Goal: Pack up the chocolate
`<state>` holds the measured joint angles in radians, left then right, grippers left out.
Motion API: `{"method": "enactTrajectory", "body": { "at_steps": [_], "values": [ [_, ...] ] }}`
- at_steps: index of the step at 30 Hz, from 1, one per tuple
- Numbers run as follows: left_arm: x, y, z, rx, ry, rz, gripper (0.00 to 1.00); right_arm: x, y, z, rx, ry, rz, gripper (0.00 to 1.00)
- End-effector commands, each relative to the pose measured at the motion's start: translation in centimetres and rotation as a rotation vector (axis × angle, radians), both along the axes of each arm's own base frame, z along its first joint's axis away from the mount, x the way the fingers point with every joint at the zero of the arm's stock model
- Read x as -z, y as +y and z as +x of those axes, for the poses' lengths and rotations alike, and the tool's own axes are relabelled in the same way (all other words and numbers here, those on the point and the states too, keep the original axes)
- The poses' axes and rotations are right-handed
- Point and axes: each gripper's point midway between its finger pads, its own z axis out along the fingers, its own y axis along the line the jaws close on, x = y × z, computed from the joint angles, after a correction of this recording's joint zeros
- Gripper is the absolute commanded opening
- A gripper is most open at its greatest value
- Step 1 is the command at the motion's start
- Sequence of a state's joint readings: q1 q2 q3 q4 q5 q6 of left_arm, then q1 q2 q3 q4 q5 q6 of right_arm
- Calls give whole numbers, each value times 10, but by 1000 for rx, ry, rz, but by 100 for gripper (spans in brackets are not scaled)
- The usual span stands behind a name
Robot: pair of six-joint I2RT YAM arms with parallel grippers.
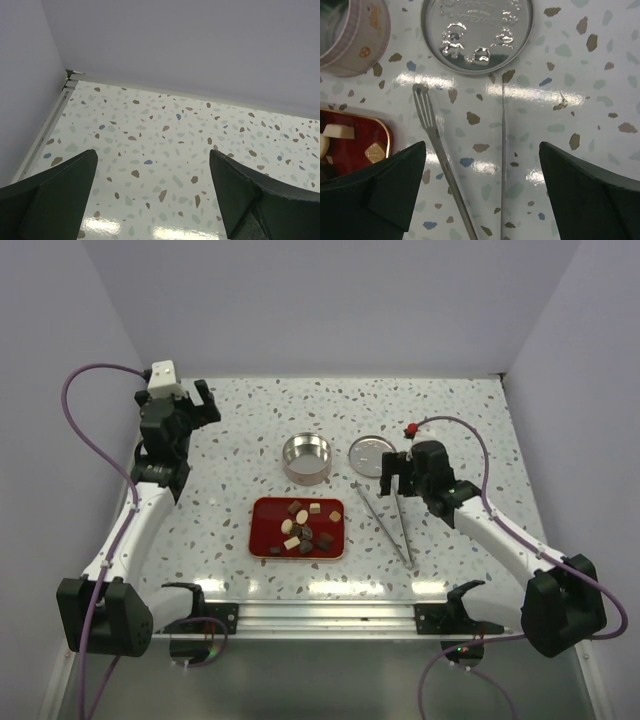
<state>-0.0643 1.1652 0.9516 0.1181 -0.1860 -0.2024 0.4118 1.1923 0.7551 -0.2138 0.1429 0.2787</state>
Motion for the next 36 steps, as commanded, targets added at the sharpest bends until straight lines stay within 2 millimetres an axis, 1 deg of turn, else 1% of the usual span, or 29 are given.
{"method": "enactTrajectory", "body": {
  "at_steps": [1, 2, 4, 7, 9, 12, 16, 21, 28, 30, 32, 35, 36],
  "values": [
    [-10, -4, -2, 9, -38, -27, 100, 16, 8, -23, 8, 105, 16, 99],
    [-10, -4, -2, 9, -40, -27, 100, 22, 7, -32, 2, 144, 5, 99],
    [-9, -5, -3, 15, -43, -31, 100, 29, 8, -43, -2, 181, -3, 99],
    [-14, -8, -4, 31, -58, -33, 100, 47, 4, -65, 9, 263, -23, 99],
    [-13, -9, -4, 40, -57, -34, 100, 57, 3, -74, 12, 300, -31, 99],
    [-11, -11, -4, 48, -58, -36, 100, 66, 1, -82, 12, 325, -38, 99],
    [-10, -14, -4, 66, -58, -39, 100, 78, 7, -85, -4, 353, -43, 99],
    [-8, -13, -4, 60, -52, -35, 100, 91, 19, -83, -41, 370, -56, 99],
    [-8, -12, -4, 57, -49, -25, 100, 108, 22, -79, -40, 393, -77, 99],
    [-8, -12, -4, 60, -49, -26, 100, 110, 22, -78, -34, 394, -88, 99],
    [-7, -13, -4, 62, -48, -24, 100, 114, 18, -77, -16, 393, -114, 98],
    [-7, -13, -4, 62, -49, -23, 100, 116, 16, -75, 3, 394, -130, 90],
    [-7, -13, -4, 62, -47, -21, 100, 115, 17, -74, 6, 391, -127, 81]
  ]
}}
